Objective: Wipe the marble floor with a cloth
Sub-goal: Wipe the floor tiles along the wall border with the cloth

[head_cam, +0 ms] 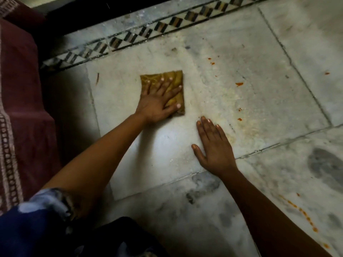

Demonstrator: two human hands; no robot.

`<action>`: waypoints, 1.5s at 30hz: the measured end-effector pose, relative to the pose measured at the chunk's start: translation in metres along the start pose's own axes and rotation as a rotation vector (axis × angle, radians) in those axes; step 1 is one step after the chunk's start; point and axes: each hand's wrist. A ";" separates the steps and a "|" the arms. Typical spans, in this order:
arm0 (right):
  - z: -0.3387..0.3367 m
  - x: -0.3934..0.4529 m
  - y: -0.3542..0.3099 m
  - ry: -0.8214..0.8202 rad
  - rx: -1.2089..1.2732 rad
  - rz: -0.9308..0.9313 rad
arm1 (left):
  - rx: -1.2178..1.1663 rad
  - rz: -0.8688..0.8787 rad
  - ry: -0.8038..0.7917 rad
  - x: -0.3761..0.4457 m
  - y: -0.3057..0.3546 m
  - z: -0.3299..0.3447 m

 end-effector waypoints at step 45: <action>-0.024 -0.015 0.089 0.169 -0.054 0.565 | -0.083 -0.240 0.048 0.088 0.013 -0.010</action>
Point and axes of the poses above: each hand's wrist, its own x-axis towards the middle knuckle, its own z-axis out of the palm, y = z × x, and after that the axes turned 1 degree about -y, right-handed
